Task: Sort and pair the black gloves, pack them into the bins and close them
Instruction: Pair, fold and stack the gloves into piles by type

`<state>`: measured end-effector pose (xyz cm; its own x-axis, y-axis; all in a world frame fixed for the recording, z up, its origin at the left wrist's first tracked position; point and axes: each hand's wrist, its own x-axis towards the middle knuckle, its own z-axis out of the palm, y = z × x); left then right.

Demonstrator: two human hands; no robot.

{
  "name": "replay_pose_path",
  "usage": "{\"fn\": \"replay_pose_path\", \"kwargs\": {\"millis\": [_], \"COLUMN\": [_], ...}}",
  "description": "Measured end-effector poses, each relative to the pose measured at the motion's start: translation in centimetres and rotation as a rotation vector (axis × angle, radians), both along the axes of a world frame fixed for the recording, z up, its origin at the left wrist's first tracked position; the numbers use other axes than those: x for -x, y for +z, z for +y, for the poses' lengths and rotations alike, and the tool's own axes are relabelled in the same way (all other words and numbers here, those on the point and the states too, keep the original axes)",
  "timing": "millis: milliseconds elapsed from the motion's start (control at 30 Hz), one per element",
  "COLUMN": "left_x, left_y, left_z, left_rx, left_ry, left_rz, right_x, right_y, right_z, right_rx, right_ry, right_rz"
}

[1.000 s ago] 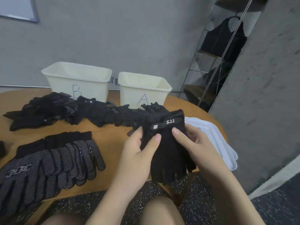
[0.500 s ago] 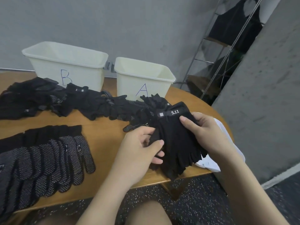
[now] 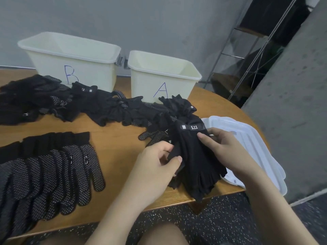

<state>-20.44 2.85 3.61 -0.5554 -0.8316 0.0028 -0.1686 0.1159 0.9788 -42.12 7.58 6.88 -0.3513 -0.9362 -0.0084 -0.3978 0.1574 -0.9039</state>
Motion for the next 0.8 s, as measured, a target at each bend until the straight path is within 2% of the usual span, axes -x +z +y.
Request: {"fn": "replay_pose_path", "kwargs": {"millis": [133,267,367,433,500,567,667,800], "left_x": [0.2,0.2,0.2,0.2,0.1,0.0,-0.2,-0.2], "left_y": [0.3,0.1,0.0,-0.1,0.0,0.0,-0.1,-1.0], "left_z": [0.2,0.4,0.5,0.5,0.5,0.4,0.2,0.3], "left_rx": [0.122,0.136,0.136,0.139,0.129,0.104,0.090,0.125], "left_ry": [0.032,0.057,0.081,0.086,0.073,0.061,0.057,0.080], "left_rz": [-0.028,-0.072,-0.089,-0.092,-0.077,-0.056,-0.057,-0.128], "right_x": [0.1,0.5,0.0,-0.7,-1.7,-2.7,-3.8,-4.1], "right_y": [0.2,0.2,-0.6,-0.8,-0.8,-0.8,-1.4,-3.0], "right_z": [-0.2,-0.6,-0.7,-0.7,-0.4,-0.2,-0.2,-0.2], "right_rx": [0.070,0.073,0.057,0.160,0.319,0.365,0.268,0.115], "right_ry": [-0.056,-0.090,-0.128,-0.190,-0.120,0.037,0.207,0.296], "right_rz": [0.018,0.025,0.259,0.460,0.570,0.655,0.702,0.797]}}
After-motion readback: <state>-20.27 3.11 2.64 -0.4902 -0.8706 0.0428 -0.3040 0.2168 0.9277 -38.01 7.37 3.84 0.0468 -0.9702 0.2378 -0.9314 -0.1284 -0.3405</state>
